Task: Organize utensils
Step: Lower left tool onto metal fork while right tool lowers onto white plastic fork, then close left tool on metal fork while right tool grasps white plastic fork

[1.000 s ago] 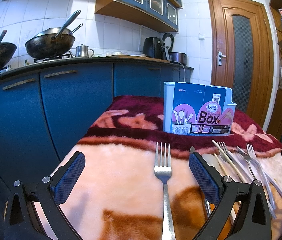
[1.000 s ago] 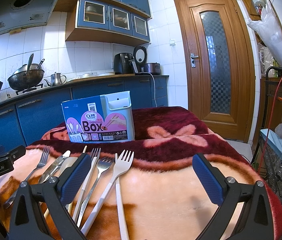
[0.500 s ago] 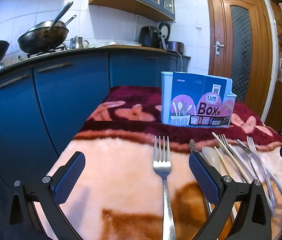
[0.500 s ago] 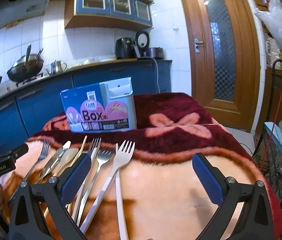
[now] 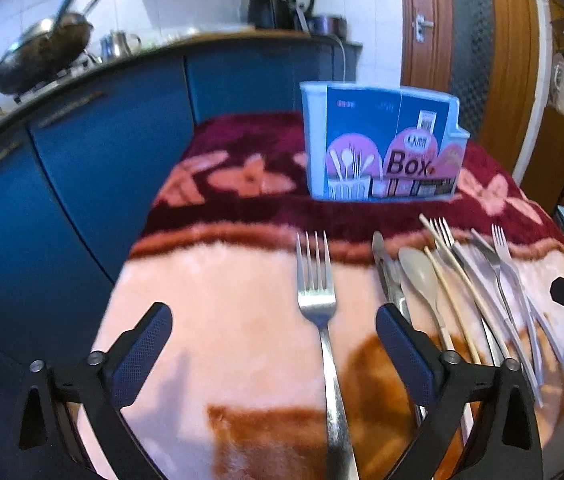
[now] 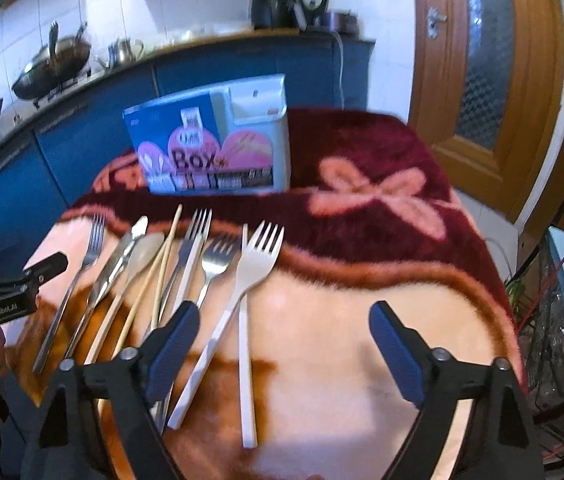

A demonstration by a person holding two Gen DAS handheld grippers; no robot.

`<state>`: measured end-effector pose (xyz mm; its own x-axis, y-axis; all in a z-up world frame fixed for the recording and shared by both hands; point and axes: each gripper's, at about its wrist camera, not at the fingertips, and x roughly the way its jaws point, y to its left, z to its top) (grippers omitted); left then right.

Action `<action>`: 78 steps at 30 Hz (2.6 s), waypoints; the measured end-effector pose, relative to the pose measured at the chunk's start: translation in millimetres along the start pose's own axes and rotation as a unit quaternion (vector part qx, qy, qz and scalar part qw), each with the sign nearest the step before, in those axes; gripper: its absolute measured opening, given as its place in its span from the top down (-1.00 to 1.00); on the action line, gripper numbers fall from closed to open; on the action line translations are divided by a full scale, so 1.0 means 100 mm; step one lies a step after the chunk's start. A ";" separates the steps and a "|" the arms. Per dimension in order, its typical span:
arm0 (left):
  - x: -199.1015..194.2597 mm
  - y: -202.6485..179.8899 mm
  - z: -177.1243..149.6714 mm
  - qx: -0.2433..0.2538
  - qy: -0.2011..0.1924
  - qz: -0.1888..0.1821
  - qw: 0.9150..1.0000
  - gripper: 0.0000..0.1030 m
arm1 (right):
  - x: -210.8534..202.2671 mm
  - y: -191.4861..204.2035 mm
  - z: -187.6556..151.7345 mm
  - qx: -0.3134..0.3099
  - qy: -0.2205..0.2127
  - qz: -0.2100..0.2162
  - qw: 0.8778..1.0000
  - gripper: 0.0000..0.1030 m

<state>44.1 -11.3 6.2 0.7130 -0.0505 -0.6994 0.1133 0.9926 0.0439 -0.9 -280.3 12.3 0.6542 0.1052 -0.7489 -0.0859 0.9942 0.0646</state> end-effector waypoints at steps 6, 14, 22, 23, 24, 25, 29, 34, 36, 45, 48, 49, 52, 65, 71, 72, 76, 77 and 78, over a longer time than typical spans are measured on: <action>0.14 -0.01 0.04 0.002 0.067 -0.026 0.997 -0.59 | 0.10 -0.01 0.09 0.000 0.049 0.013 0.999 -0.36; 0.30 -0.10 0.05 0.012 0.147 -0.064 0.987 -0.09 | 0.22 0.00 0.18 0.012 0.096 0.034 0.995 -0.15; 0.35 -0.14 0.07 0.016 0.186 -0.077 0.979 0.06 | 0.35 0.05 0.24 0.011 0.132 0.033 0.991 0.24; 0.36 -0.14 0.07 0.015 0.188 -0.079 0.979 0.07 | 0.36 0.06 0.25 0.011 0.133 0.034 0.990 0.25; 0.36 -0.13 0.08 0.015 0.188 -0.080 0.979 0.09 | 0.36 0.06 0.26 0.011 0.134 0.034 0.990 0.26; 0.37 -0.13 0.09 0.014 0.188 -0.082 0.979 0.15 | 0.37 0.07 0.27 0.010 0.134 0.035 0.990 0.28; 0.41 -0.11 0.13 0.001 0.183 -0.091 0.979 0.32 | 0.42 0.13 0.32 0.006 0.139 0.036 0.990 0.28; 0.42 -0.13 0.15 -0.006 0.171 -0.106 0.980 0.76 | 0.54 0.13 0.36 0.011 0.143 0.029 0.989 0.28; 0.43 -0.13 0.15 -0.008 0.168 -0.113 0.979 0.85 | 0.61 0.11 0.37 0.019 0.146 0.028 0.989 0.28; 0.36 -0.12 0.12 -0.022 0.137 -0.130 0.982 0.89 | 0.60 0.06 0.43 0.028 0.122 0.038 0.991 0.54; 0.27 -0.11 0.09 -0.025 0.114 -0.136 0.984 0.89 | 0.51 0.04 0.41 0.031 0.106 0.043 0.993 0.56; 0.23 -0.10 0.09 -0.026 0.106 -0.138 0.984 0.89 | 0.49 0.03 0.41 0.032 0.101 0.045 0.993 0.56; 0.13 -0.08 0.08 -0.030 0.083 -0.146 0.985 0.89 | 0.39 0.01 0.40 0.039 0.084 0.052 0.994 0.58; -0.51 0.02 0.10 -0.049 -0.072 -0.161 0.983 0.89 | -0.27 0.17 0.34 0.010 -0.067 0.056 0.996 0.63; -0.73 0.01 0.18 -0.045 -0.128 -0.159 0.978 0.89 | -0.50 0.24 0.37 -0.015 -0.132 0.034 0.991 0.77; -0.76 0.01 0.20 -0.044 -0.134 -0.159 0.977 0.89 | -0.52 0.25 0.38 -0.018 -0.140 0.026 0.990 0.88; -0.80 0.00 0.32 -0.044 -0.150 -0.161 0.974 0.89 | -0.58 0.32 0.44 -0.038 -0.168 0.014 0.985 0.90; -0.80 0.00 0.34 -0.044 -0.152 -0.161 0.974 0.89 | -0.58 0.34 0.44 -0.043 -0.170 0.013 0.984 0.90; -0.79 0.00 0.36 -0.044 -0.153 -0.162 0.974 0.89 | -0.57 0.35 0.45 -0.048 -0.170 0.013 0.984 0.90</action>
<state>12.6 -11.4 87.1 0.8247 -0.3788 -0.4200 0.3153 0.9244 -0.2146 -7.0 -250.3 87.0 0.8634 0.1484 -0.4822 -0.1665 0.9860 0.0054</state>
